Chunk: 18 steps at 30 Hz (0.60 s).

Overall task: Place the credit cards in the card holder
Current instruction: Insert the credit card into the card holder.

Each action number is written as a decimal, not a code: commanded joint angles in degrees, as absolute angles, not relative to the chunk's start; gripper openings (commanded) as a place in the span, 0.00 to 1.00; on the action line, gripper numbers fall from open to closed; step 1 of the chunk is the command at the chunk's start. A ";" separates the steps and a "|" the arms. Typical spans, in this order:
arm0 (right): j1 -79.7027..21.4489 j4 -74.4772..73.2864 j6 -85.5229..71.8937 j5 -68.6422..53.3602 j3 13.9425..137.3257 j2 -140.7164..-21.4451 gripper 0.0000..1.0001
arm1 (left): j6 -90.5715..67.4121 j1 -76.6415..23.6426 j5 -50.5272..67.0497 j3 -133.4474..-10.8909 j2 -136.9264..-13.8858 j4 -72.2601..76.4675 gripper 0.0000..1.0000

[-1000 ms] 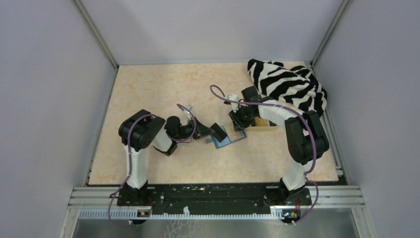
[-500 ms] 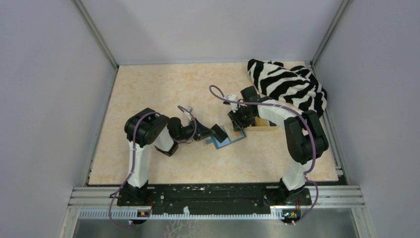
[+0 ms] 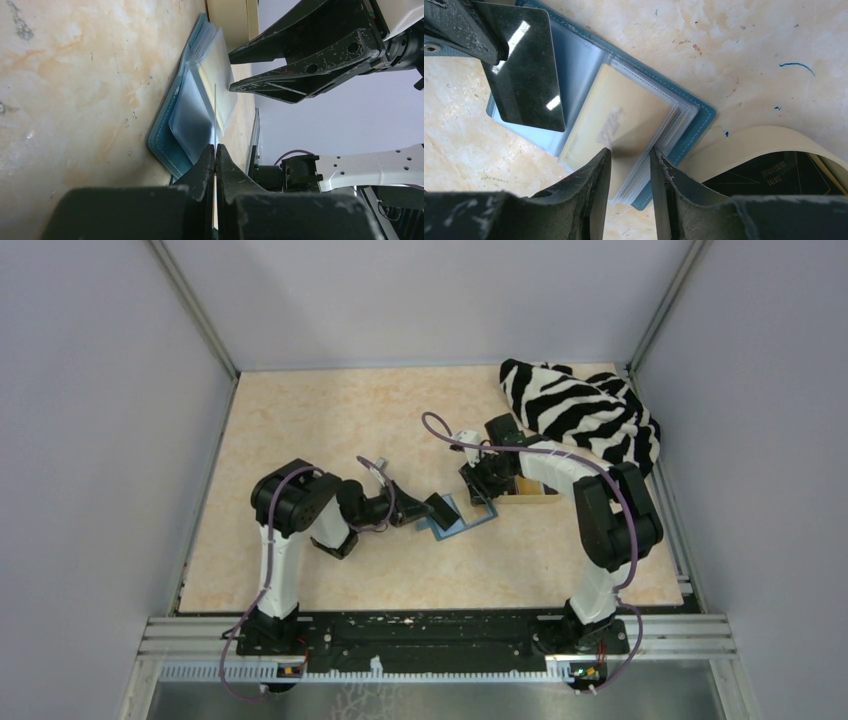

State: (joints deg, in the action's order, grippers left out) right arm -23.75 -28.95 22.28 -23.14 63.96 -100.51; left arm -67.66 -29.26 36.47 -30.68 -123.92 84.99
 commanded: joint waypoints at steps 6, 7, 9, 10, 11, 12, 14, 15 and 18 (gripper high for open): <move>-24.52 -29.36 21.99 -21.63 66.01 -100.15 0.36 | -69.23 -29.75 37.67 -30.14 -121.84 91.09 0.00; -24.52 -29.38 21.99 -21.62 66.01 -100.11 0.36 | -69.38 -29.98 37.78 -30.52 -122.03 91.06 0.00; -24.52 -29.36 22.05 -21.47 66.01 -100.11 0.36 | -69.52 -30.53 37.73 -31.34 -122.42 90.47 0.00; -24.52 -29.37 22.00 -21.45 66.01 -100.11 0.36 | -69.41 -30.74 37.56 -31.68 -122.70 90.18 0.00; -24.52 -29.36 22.01 -21.45 66.02 -100.11 0.36 | -69.49 -30.98 37.39 -32.03 -122.94 90.03 0.00; -24.52 -29.47 22.03 -21.45 66.05 -100.11 0.36 | -69.58 -31.20 37.09 -32.28 -123.19 89.93 0.00; -24.48 -29.46 22.05 -21.43 66.01 -100.11 0.36 | -69.77 -31.52 36.57 -32.74 -123.76 89.66 0.00; -24.52 -29.50 22.05 -21.44 66.01 -100.11 0.36 | -69.86 -31.58 36.13 -32.92 -123.95 89.52 0.00; -24.52 -29.56 22.02 -21.40 66.09 -100.12 0.36 | -69.89 -31.78 35.26 -33.18 -124.41 88.78 0.00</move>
State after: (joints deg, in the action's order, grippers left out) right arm -23.90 -29.39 22.26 -22.55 64.20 -100.51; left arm -69.36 -31.40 36.53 -32.23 -123.48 85.60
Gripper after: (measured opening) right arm 0.356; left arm 0.007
